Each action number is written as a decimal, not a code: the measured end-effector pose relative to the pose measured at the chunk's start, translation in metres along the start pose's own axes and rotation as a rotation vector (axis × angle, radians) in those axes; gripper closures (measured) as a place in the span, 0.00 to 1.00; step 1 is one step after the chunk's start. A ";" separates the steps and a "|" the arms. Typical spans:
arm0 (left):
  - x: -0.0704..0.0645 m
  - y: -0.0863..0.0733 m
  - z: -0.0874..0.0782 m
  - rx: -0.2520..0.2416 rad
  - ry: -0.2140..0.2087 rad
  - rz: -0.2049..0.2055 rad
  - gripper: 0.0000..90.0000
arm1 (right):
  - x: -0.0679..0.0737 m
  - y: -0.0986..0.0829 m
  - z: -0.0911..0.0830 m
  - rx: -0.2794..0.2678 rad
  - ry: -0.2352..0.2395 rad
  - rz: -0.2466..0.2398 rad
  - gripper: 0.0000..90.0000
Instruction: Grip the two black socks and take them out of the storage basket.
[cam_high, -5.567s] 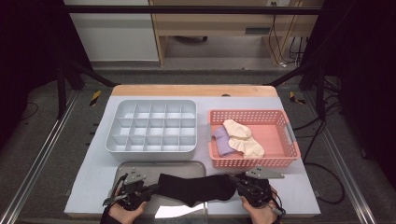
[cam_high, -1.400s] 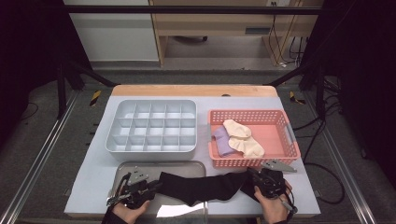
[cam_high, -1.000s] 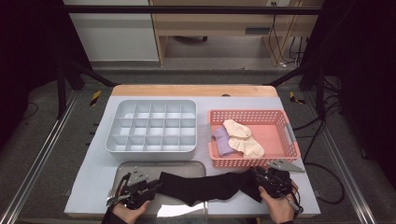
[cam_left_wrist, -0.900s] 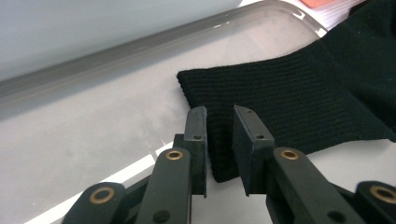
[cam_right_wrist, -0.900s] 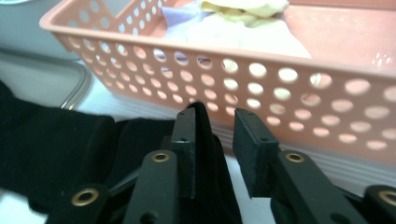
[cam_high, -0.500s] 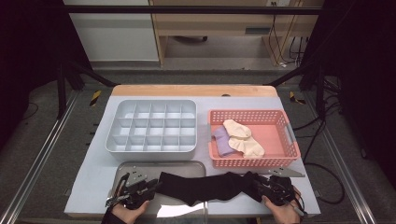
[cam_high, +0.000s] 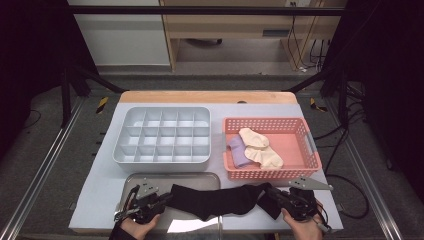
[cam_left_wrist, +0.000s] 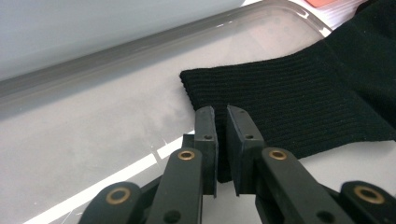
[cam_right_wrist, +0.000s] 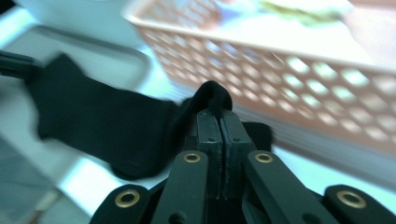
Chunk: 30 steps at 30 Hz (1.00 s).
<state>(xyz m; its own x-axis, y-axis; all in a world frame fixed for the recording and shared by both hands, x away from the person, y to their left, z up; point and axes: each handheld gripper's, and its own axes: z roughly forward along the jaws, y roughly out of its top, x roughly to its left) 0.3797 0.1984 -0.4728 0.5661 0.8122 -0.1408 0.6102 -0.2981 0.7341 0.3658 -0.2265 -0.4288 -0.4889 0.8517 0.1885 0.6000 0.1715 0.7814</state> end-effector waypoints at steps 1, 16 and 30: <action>0.000 0.000 0.000 0.000 0.000 0.000 0.91 | 0.005 0.004 -0.001 -0.009 0.021 -0.011 0.99; 0.000 0.000 0.001 0.005 -0.004 0.001 0.91 | 0.085 0.018 0.062 0.046 0.208 -0.130 0.98; 0.000 0.001 -0.003 -0.026 -0.005 0.005 0.82 | 0.103 0.003 0.096 0.101 0.215 -0.177 0.82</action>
<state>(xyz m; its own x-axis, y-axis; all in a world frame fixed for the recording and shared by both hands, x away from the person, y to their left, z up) 0.3783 0.1999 -0.4700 0.5716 0.8084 -0.1406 0.5933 -0.2888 0.7514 0.3780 -0.0903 -0.4641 -0.7081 0.6814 0.1852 0.5482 0.3651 0.7524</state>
